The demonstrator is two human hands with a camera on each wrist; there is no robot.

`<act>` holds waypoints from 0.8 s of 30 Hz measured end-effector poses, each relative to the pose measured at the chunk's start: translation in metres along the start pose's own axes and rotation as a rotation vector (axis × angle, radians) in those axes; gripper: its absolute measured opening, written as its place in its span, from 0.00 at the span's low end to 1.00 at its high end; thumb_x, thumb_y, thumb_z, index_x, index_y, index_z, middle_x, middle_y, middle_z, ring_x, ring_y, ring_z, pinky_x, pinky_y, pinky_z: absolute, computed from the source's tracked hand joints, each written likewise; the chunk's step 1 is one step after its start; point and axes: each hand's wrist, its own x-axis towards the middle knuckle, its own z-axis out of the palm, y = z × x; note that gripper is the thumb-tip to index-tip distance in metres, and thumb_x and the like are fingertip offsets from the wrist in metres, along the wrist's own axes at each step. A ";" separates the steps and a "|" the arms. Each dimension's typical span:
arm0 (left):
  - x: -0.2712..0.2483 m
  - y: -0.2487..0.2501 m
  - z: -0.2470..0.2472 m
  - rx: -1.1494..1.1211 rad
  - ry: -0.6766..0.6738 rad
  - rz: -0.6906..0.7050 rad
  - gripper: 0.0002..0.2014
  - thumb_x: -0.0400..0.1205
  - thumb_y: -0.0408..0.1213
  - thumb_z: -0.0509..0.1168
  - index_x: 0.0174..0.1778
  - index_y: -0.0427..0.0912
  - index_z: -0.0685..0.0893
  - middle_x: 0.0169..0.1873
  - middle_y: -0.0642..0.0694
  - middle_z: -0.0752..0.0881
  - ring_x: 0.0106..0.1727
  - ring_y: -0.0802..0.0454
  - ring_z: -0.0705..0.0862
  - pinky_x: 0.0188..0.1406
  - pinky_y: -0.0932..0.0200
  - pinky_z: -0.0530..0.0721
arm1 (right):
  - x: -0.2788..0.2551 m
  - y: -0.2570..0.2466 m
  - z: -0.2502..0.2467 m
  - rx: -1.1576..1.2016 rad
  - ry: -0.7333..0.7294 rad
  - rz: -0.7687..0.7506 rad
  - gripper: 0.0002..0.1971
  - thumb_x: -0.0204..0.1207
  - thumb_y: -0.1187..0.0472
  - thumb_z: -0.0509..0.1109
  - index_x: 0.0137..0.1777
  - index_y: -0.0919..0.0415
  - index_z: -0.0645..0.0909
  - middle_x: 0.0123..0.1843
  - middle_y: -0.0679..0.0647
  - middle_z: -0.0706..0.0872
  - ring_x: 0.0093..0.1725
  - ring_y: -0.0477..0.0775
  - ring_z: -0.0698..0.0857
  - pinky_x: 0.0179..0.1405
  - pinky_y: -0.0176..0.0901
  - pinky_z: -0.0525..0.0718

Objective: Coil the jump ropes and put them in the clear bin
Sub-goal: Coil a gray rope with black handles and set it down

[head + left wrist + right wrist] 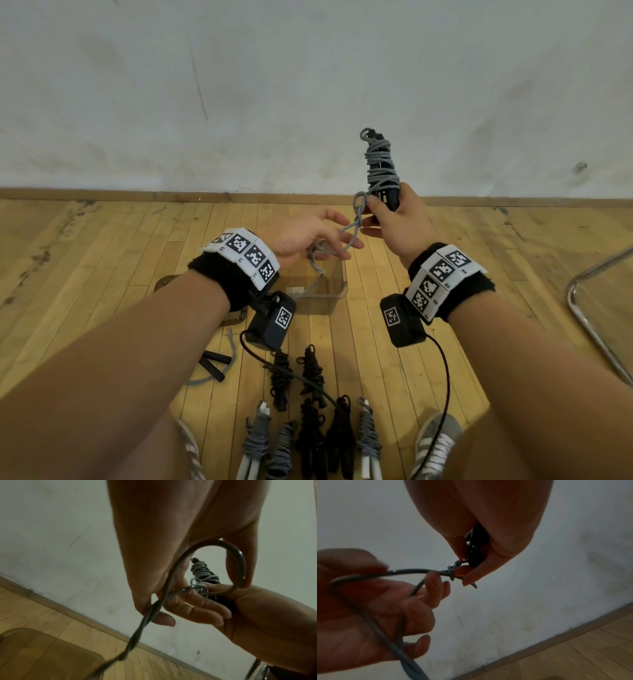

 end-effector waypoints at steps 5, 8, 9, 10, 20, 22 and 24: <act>0.004 -0.003 0.001 0.172 0.088 -0.007 0.17 0.82 0.50 0.73 0.55 0.39 0.88 0.45 0.44 0.95 0.41 0.53 0.89 0.56 0.50 0.82 | -0.006 0.000 0.007 -0.015 -0.097 -0.039 0.14 0.87 0.63 0.67 0.70 0.63 0.75 0.56 0.58 0.90 0.50 0.58 0.93 0.45 0.52 0.94; 0.006 -0.008 -0.005 0.239 0.157 0.009 0.09 0.81 0.45 0.75 0.44 0.42 0.90 0.33 0.51 0.91 0.33 0.55 0.85 0.45 0.56 0.82 | -0.006 0.001 0.008 -0.039 -0.131 -0.076 0.13 0.87 0.63 0.67 0.69 0.62 0.74 0.53 0.57 0.90 0.43 0.53 0.93 0.43 0.50 0.93; 0.006 -0.008 -0.006 0.238 0.164 0.010 0.08 0.82 0.43 0.75 0.43 0.42 0.90 0.31 0.51 0.89 0.32 0.55 0.84 0.41 0.58 0.82 | -0.005 0.001 0.007 -0.061 -0.123 -0.087 0.13 0.87 0.63 0.67 0.69 0.62 0.74 0.51 0.57 0.90 0.41 0.53 0.92 0.44 0.51 0.93; 0.006 -0.007 -0.007 0.227 0.170 0.006 0.07 0.82 0.41 0.75 0.43 0.41 0.90 0.30 0.51 0.88 0.31 0.55 0.83 0.38 0.59 0.82 | -0.004 0.001 0.006 -0.090 -0.104 -0.097 0.12 0.87 0.63 0.67 0.68 0.60 0.74 0.50 0.56 0.90 0.40 0.52 0.91 0.44 0.52 0.93; 0.006 -0.002 -0.005 -0.022 0.119 -0.003 0.08 0.86 0.27 0.67 0.43 0.40 0.80 0.40 0.44 0.92 0.39 0.52 0.92 0.46 0.54 0.93 | 0.008 0.011 -0.004 -0.297 0.061 -0.114 0.13 0.87 0.60 0.66 0.69 0.54 0.73 0.49 0.49 0.91 0.39 0.50 0.92 0.49 0.59 0.92; 0.005 0.000 -0.011 -0.021 0.116 0.007 0.07 0.87 0.26 0.65 0.43 0.38 0.82 0.39 0.43 0.93 0.37 0.52 0.91 0.52 0.51 0.90 | 0.011 0.010 -0.006 -0.324 0.082 -0.114 0.14 0.86 0.60 0.66 0.70 0.55 0.73 0.49 0.49 0.91 0.40 0.50 0.92 0.50 0.60 0.92; 0.005 0.003 -0.015 -0.040 0.134 0.011 0.06 0.87 0.26 0.65 0.45 0.36 0.84 0.38 0.43 0.93 0.35 0.54 0.91 0.52 0.53 0.89 | 0.012 0.010 -0.009 -0.370 0.096 -0.135 0.17 0.86 0.60 0.66 0.73 0.55 0.73 0.50 0.50 0.90 0.43 0.53 0.91 0.51 0.62 0.91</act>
